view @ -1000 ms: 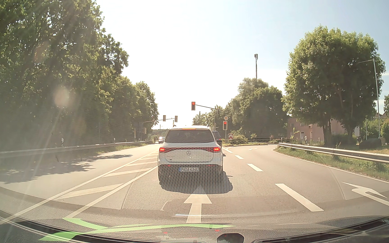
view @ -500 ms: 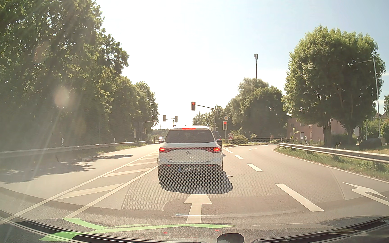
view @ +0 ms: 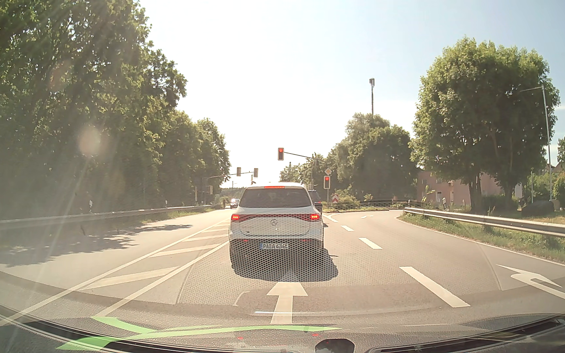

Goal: Follow the waypoints while adhering to traffic rules and regulations

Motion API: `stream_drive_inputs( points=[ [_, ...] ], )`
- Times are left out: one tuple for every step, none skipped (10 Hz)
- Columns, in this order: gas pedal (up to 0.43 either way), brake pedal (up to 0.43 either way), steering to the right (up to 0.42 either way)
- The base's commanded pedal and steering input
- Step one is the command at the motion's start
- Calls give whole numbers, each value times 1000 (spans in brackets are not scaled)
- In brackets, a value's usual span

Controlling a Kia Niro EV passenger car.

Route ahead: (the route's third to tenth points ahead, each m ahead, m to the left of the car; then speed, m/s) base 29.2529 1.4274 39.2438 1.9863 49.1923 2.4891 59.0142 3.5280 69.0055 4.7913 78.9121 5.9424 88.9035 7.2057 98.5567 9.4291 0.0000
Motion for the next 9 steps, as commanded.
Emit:
stream_drive_inputs(
  points=[
    [0, 311, 0],
    [0, 305, 0],
    [0, 311, 0],
    [0, 305, 0],
    [0, 311, 0],
    [0, 311, 0],
    [0, 311, 0],
    [0, 311, 0],
    [0, 311, 0]
  ],
)
